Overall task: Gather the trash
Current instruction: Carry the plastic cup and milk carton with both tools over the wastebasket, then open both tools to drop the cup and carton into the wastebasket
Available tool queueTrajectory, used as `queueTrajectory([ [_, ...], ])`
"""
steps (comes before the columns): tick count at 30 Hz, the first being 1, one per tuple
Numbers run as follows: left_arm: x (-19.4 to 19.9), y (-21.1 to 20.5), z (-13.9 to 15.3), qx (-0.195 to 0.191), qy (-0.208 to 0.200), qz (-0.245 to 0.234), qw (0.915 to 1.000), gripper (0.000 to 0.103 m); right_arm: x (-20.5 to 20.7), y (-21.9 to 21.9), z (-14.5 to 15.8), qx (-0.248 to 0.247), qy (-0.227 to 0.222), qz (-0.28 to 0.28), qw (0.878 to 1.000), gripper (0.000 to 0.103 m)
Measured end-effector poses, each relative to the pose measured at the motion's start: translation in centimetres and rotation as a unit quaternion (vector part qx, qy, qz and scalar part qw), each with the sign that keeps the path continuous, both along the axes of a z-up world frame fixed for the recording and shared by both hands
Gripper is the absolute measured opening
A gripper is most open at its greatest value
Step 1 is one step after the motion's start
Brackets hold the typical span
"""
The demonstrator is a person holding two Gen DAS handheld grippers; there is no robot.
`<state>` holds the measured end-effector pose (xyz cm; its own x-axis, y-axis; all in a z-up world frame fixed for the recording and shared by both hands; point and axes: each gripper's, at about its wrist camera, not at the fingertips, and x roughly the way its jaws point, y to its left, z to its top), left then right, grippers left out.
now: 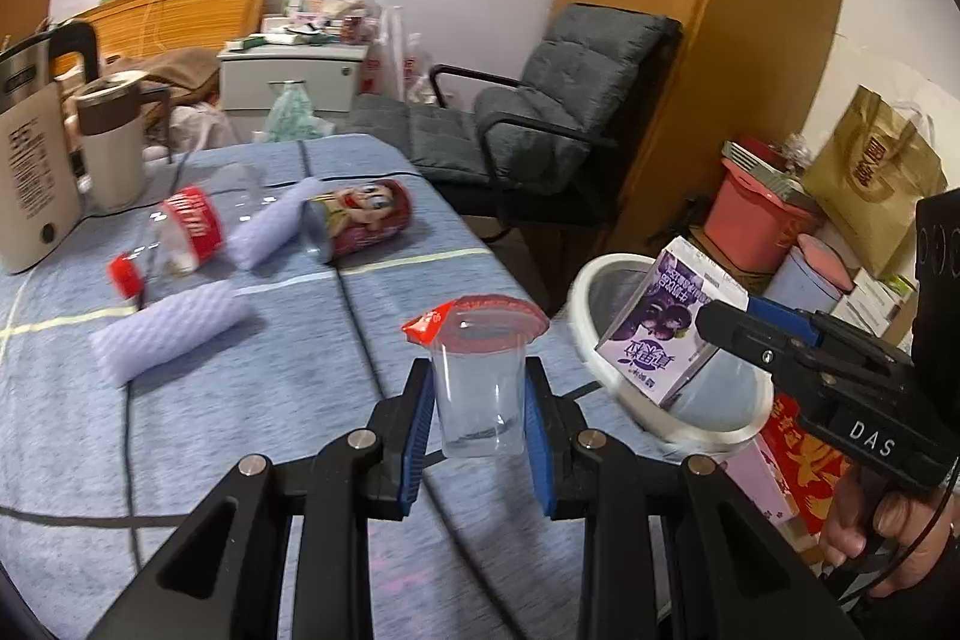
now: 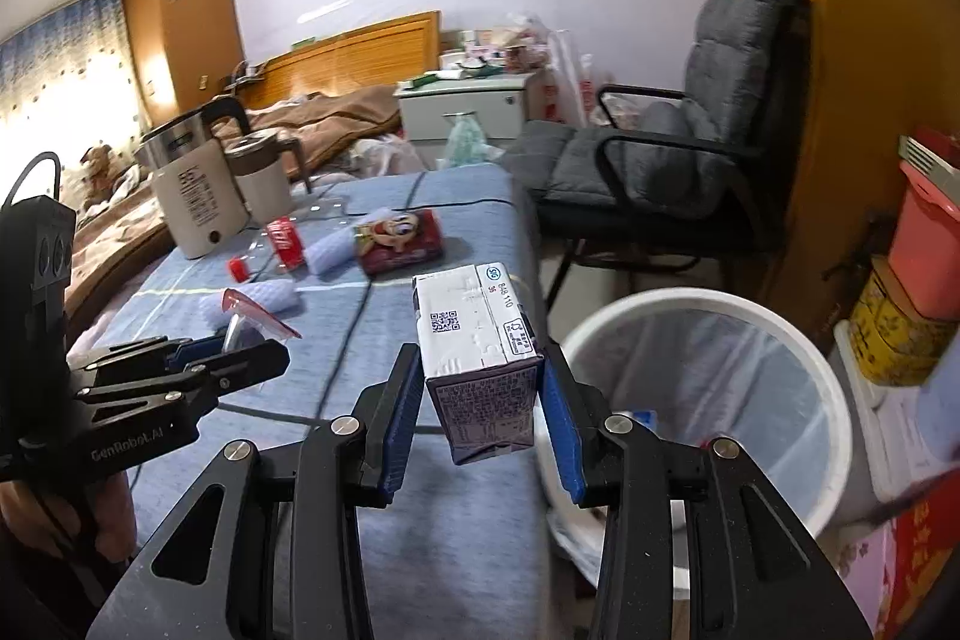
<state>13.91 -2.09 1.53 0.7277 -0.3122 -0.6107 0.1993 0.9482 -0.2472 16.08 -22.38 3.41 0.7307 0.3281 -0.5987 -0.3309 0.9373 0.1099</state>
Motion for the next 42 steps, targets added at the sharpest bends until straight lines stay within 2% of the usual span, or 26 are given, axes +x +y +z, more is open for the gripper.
queueTrajectory([
  [18,3.5,-8.4,-0.3,-0.002,0.002,-0.092,0.9958,0.030,0.2,-8.8,-1.5,0.010,0.021,-0.098,0.995,0.040],
  [32,5.7,-13.9,-2.6,0.005,0.030,-0.156,0.9873,0.030,1.2,-11.8,-3.7,0.012,0.049,-0.132,0.990,0.040],
  [39,6.5,-15.1,-3.5,0.006,0.040,-0.171,0.9845,0.031,1.8,-12.8,-4.9,0.013,0.068,-0.142,0.987,0.041],
  [41,6.8,-15.3,-3.6,0.009,0.043,-0.168,0.9848,0.037,1.8,-12.9,-5.1,0.015,0.071,-0.144,0.987,0.041],
  [42,6.8,-15.2,-3.7,0.007,0.044,-0.169,0.9846,0.047,1.8,-13.0,-5.1,0.016,0.071,-0.145,0.987,0.042],
])
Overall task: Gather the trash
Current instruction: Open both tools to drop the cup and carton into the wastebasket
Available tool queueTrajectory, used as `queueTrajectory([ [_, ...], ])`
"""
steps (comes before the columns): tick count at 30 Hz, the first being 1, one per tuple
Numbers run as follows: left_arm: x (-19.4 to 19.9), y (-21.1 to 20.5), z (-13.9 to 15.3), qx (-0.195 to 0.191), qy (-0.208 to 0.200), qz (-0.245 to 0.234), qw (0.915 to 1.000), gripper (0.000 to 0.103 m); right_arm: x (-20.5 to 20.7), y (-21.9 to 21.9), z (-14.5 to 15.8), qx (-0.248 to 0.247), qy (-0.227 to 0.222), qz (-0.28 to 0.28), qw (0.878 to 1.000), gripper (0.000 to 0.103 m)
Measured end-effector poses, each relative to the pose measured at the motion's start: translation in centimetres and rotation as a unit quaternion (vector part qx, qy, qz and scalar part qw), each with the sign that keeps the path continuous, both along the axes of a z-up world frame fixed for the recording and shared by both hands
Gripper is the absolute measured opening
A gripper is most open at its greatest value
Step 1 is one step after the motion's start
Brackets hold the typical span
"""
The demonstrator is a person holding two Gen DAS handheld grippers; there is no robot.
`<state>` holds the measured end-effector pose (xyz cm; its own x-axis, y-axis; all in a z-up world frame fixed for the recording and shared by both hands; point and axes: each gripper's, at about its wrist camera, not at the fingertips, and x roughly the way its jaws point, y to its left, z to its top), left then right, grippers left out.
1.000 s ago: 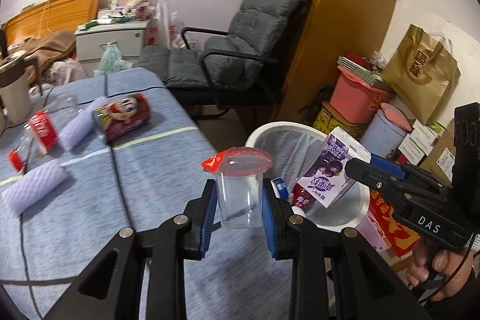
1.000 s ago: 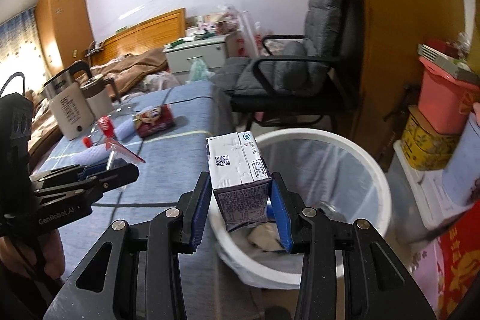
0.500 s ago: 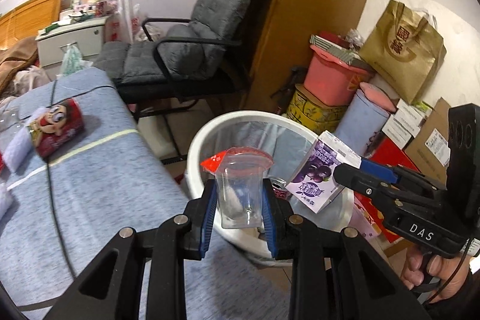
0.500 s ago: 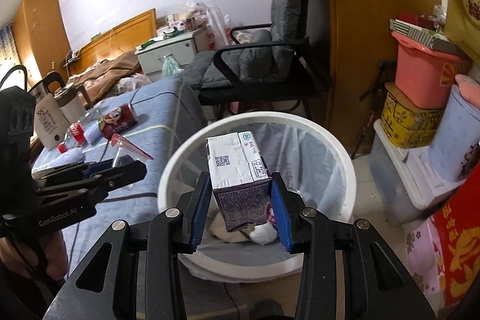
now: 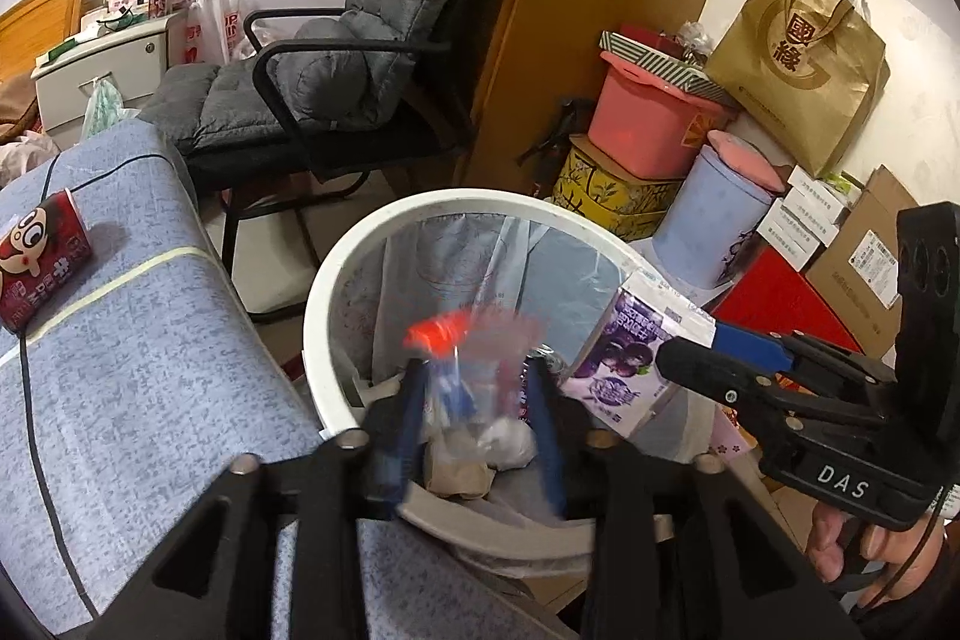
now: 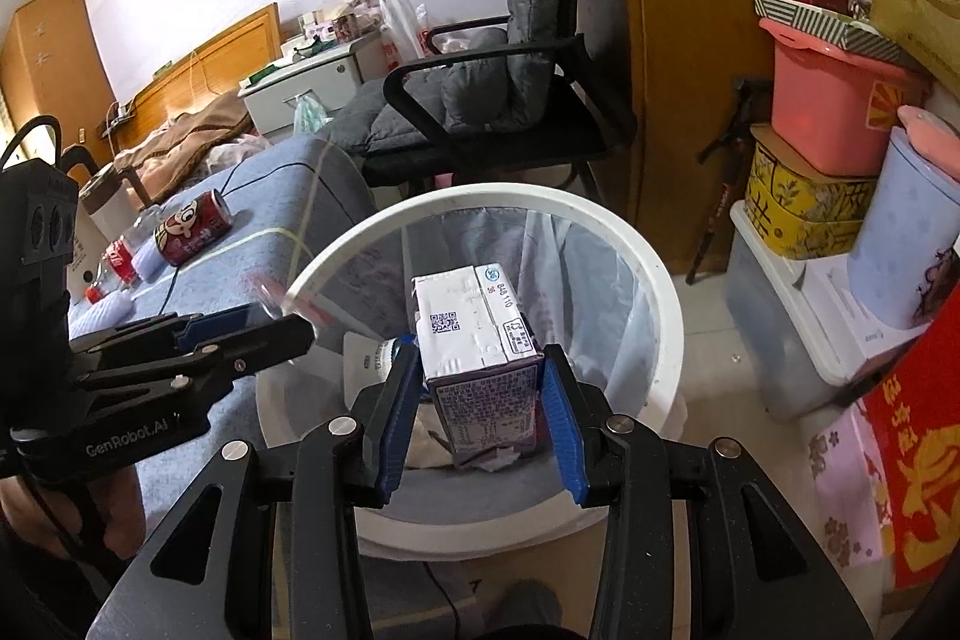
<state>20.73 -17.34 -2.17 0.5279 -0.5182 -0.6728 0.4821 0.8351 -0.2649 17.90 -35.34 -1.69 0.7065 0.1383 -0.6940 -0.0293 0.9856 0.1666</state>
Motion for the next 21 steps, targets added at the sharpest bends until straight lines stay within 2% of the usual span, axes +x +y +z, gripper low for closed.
queueTrajectory([
  [1,0.1,0.0,0.0,-0.003,0.002,0.000,1.0000,0.055,-0.1,0.0,0.0,0.000,-0.002,-0.001,1.000,0.042],
  [3,0.1,0.1,-0.1,-0.008,0.003,0.002,1.0000,0.057,-0.2,0.0,0.2,-0.002,-0.006,-0.002,1.000,0.045],
  [11,-0.8,1.7,0.8,-0.015,-0.004,0.024,0.9996,0.057,-0.9,0.5,1.2,-0.006,-0.017,0.002,1.000,0.046],
  [21,-3.3,5.0,2.1,-0.018,-0.020,0.059,0.9979,0.057,-2.7,3.4,2.5,-0.006,-0.026,0.034,0.999,0.046],
])
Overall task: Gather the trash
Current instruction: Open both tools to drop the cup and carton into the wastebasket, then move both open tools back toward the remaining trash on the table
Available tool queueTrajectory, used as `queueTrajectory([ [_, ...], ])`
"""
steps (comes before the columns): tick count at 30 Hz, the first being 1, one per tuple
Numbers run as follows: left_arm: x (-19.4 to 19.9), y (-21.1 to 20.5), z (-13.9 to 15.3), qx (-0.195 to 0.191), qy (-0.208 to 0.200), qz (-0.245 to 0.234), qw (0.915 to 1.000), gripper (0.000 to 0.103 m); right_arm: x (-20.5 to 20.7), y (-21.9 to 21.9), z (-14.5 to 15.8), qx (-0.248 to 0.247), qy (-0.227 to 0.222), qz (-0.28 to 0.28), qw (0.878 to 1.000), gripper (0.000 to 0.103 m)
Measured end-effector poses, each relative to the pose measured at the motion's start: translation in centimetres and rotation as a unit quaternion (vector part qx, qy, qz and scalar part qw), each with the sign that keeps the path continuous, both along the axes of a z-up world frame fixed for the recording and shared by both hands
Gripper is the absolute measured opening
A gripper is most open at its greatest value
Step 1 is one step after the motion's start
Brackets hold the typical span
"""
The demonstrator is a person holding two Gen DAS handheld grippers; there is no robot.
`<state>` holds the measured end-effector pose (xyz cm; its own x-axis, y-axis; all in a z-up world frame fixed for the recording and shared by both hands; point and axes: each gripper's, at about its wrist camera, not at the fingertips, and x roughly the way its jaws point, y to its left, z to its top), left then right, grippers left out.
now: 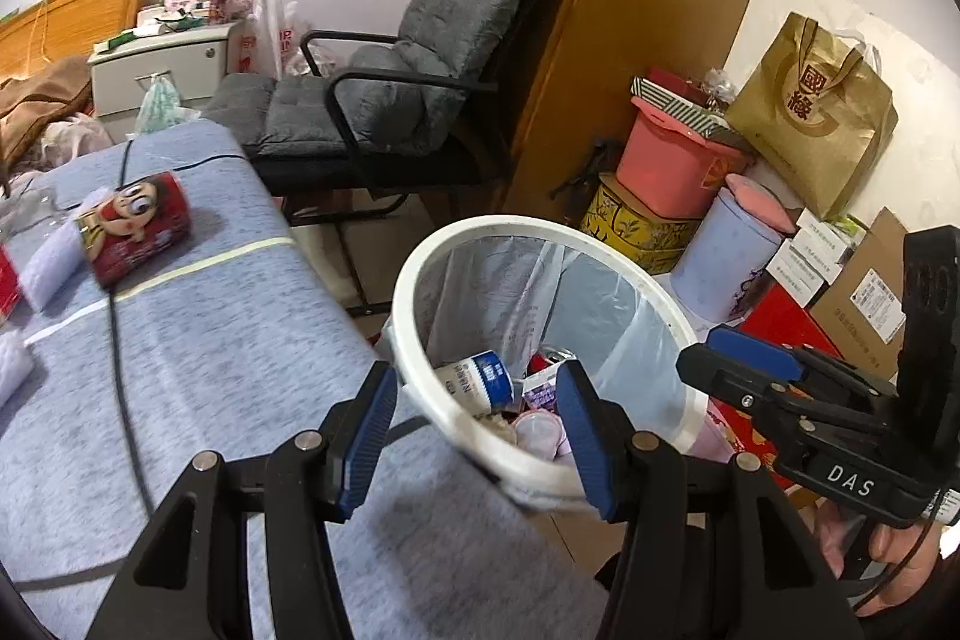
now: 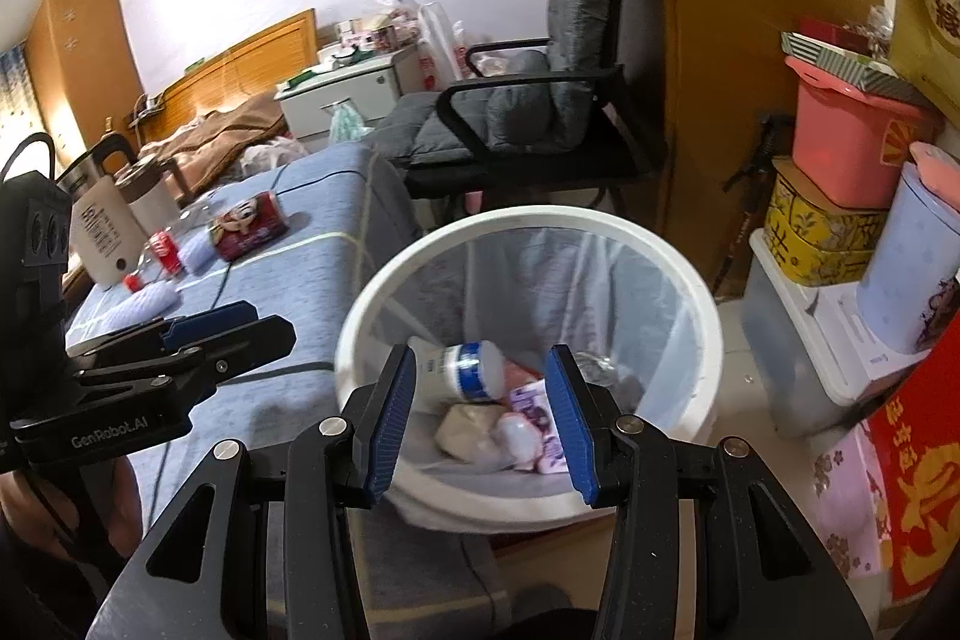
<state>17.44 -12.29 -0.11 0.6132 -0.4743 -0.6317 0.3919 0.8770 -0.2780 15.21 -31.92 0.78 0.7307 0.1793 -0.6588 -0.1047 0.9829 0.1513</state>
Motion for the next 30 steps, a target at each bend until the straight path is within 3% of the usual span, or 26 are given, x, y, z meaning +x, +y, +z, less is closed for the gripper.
queueTrajectory([
  [30,-7.3,9.3,0.5,0.015,-0.026,0.097,0.9949,0.057,-3.2,8.1,0.7,-0.004,-0.011,0.098,0.995,0.046],
])
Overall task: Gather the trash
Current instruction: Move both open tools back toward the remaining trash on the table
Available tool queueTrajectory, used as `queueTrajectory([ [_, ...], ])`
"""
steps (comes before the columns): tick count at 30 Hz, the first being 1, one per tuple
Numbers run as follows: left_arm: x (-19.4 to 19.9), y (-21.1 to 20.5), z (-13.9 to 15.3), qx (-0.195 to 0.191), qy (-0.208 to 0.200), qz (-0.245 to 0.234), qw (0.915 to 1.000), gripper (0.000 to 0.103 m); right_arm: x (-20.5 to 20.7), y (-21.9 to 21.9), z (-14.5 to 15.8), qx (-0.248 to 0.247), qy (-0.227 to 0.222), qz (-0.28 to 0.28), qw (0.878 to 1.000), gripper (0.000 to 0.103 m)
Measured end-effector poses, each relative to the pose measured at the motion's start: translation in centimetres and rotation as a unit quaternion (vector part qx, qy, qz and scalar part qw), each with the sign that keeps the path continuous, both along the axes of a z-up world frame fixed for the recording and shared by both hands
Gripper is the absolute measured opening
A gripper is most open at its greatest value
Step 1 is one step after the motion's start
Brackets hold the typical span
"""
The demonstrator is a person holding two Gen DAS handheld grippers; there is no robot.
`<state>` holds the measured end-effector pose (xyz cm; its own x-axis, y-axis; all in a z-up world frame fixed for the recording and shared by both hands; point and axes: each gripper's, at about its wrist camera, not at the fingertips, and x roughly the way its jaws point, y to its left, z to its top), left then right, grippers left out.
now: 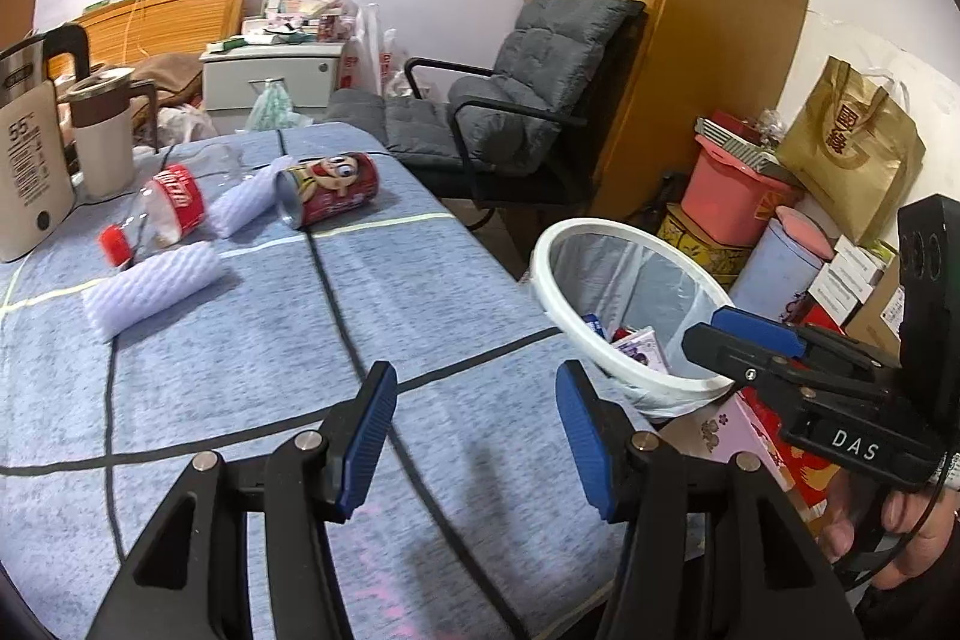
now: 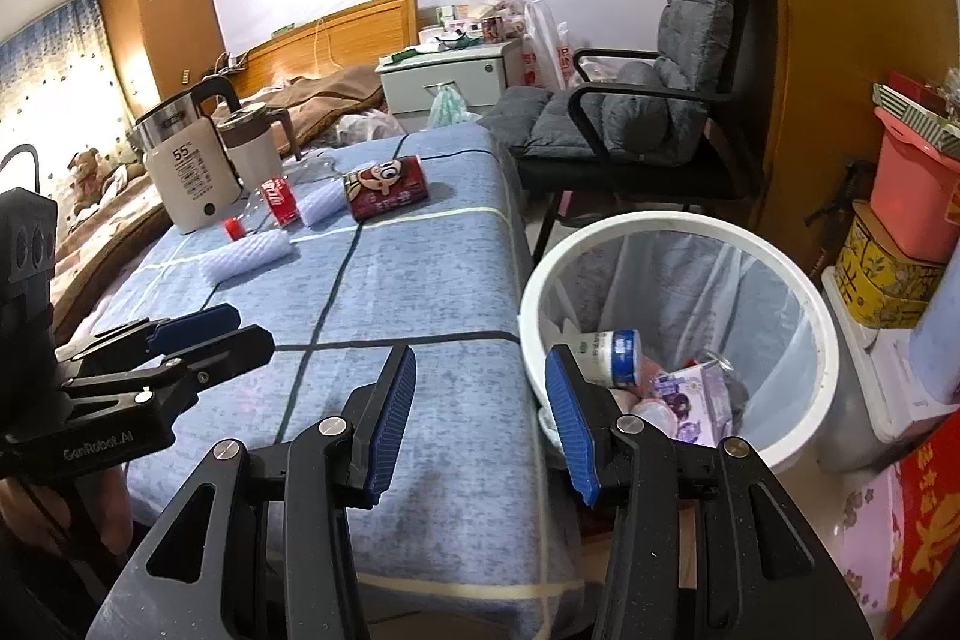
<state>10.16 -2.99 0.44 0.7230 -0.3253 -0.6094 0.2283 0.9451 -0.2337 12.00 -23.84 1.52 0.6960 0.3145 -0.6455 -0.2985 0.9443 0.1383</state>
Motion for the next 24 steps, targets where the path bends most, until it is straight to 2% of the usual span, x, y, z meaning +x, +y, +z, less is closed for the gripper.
queueTrajectory([
  [12,-0.5,3.6,-0.3,0.004,0.000,0.045,0.9990,0.057,0.9,2.7,-0.4,0.015,0.009,0.044,0.999,0.050],
  [15,-0.4,4.8,-0.3,0.008,0.000,0.056,0.9984,0.057,1.3,3.5,-0.4,0.013,0.007,0.053,0.998,0.055],
  [24,0.7,8.4,-0.4,0.021,0.004,0.087,0.9960,0.057,3.3,6.4,-0.1,0.002,0.004,0.081,0.997,0.056],
])
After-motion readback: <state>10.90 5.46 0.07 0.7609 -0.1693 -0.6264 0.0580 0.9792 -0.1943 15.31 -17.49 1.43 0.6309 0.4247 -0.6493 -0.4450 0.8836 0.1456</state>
